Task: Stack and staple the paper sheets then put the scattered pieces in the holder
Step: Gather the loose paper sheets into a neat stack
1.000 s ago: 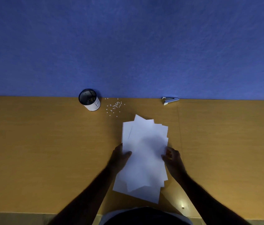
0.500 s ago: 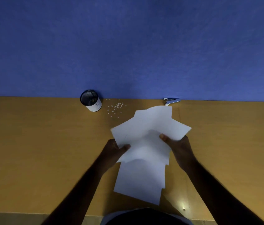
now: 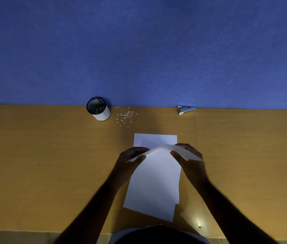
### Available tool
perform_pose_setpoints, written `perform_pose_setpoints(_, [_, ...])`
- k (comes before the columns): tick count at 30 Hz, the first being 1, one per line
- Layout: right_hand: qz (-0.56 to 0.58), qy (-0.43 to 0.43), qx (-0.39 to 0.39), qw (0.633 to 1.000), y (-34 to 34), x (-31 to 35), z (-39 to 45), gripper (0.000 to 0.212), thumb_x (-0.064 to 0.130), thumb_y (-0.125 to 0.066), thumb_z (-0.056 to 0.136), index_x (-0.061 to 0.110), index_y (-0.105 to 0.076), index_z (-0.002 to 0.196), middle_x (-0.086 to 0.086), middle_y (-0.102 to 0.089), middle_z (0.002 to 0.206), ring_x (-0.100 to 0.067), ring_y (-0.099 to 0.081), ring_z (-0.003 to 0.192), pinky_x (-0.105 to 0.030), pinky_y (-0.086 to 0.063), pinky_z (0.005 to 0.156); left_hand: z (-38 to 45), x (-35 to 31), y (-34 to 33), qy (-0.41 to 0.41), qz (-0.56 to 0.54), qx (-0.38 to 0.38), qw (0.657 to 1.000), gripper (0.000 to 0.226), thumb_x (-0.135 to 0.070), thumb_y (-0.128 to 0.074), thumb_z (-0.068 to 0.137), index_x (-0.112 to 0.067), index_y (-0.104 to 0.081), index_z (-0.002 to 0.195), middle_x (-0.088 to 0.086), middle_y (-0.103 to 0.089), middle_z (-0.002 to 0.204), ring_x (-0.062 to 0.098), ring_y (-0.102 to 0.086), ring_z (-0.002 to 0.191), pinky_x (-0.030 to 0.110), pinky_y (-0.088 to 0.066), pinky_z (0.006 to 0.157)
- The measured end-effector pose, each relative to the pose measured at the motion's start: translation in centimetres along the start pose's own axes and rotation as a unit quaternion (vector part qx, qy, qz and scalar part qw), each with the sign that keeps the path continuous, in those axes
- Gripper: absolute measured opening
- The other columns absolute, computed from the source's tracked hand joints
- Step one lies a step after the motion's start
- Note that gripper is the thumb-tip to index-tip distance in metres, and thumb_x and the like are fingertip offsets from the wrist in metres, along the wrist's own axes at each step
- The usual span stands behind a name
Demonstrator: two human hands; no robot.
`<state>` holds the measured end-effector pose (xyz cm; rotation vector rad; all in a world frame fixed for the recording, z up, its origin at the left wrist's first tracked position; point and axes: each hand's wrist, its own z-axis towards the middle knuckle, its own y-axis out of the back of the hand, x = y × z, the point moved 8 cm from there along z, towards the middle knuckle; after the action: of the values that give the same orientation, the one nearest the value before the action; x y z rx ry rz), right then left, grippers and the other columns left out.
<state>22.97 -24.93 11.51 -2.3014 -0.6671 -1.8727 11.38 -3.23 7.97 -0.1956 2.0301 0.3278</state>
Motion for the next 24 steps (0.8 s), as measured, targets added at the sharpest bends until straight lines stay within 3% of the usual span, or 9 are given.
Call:
perform_pose_setpoints(2, [-0.006,-0.005,0.007,1.0,-0.2,0.0,0.1,0.022,0.01,-0.078,0.089,0.031,-0.073,0.094,0.016,-0.075,0.093,-0.003,-0.07,0.087,-0.017,-0.055,0.077,0.4,0.3,0.4,0.007,-0.003,-0.047,0.999,0.027,-0.012,-0.077,0.095,-0.033,-0.072,0.111,-0.017,-0.079,0.102,0.005,-0.074,0.103,0.012,-0.058,0.081])
perform_pose_setpoints(4, [-0.007,-0.015,0.001,1.0,-0.1,0.1,0.3,0.018,0.014,-0.079,0.088,0.029,-0.074,0.096,0.009,-0.076,0.091,-0.011,-0.072,0.086,-0.024,-0.057,0.075,0.7,0.4,1.0,0.01,-0.024,-0.081,0.996,0.032,-0.016,-0.082,0.091,-0.023,-0.072,0.121,-0.008,-0.078,0.112,0.013,-0.075,0.11,0.016,-0.06,0.088])
perform_pose_setpoints(6, [-0.009,-0.028,-0.021,0.999,0.5,-0.3,0.5,0.022,0.019,-0.082,0.086,0.028,-0.072,0.104,0.012,-0.077,0.093,-0.006,-0.074,0.088,-0.022,-0.061,0.075,1.2,0.4,1.5,-0.01,-0.007,-0.089,0.996,0.045,-0.017,-0.083,0.091,-0.014,-0.068,0.133,-0.004,-0.077,0.122,0.01,-0.073,0.116,0.018,-0.058,0.098])
perform_pose_setpoints(10, [-0.018,-0.044,-0.02,0.999,1.0,-1.3,0.8,0.038,0.019,-0.08,0.087,0.018,-0.064,0.121,0.01,-0.073,0.108,0.006,-0.07,0.091,-0.011,-0.056,0.069,1.6,0.4,1.0,-0.013,0.019,-0.059,0.998,0.051,-0.024,-0.082,0.093,-0.023,-0.062,0.139,-0.016,-0.072,0.129,-0.002,-0.068,0.12,0.015,-0.054,0.104])
perform_pose_setpoints(14, [-0.016,-0.079,0.03,0.996,0.8,-5.1,0.2,0.039,0.015,-0.077,0.09,0.019,-0.064,0.126,0.004,-0.076,0.112,-0.01,-0.074,0.1,-0.028,-0.062,0.08,1.8,3.6,-0.1,0.044,0.041,-0.031,0.998,0.05,-0.022,-0.078,0.095,-0.02,-0.058,0.141,-0.007,-0.072,0.128,0.014,-0.071,0.121,0.019,-0.06,0.091])
perform_pose_setpoints(18, [-0.014,-0.122,0.073,0.99,0.4,-9.2,-1.0,0.042,0.014,-0.074,0.092,0.018,-0.06,0.132,0.001,-0.074,0.119,-0.019,-0.072,0.108,-0.033,-0.061,0.084,1.2,6.4,-1.7,0.095,0.061,0.003,0.994,0.067,-0.017,-0.076,0.096,-0.023,-0.043,0.153,0.006,-0.063,0.145,0.024,-0.064,0.128,0.043,-0.059,0.105])
perform_pose_setpoints(24, [-0.098,-0.161,0.085,0.978,-0.2,-12.1,-1.6,0.046,0.032,-0.073,0.093,0.021,-0.054,0.133,0.006,-0.067,0.123,-0.006,-0.068,0.103,-0.019,-0.056,0.07,1.2,8.4,-2.9,0.115,0.127,0.017,0.985,0.083,-0.016,-0.075,0.098,-0.021,-0.026,0.165,0.003,-0.04,0.168,0.026,-0.041,0.154,0.041,-0.043,0.121])
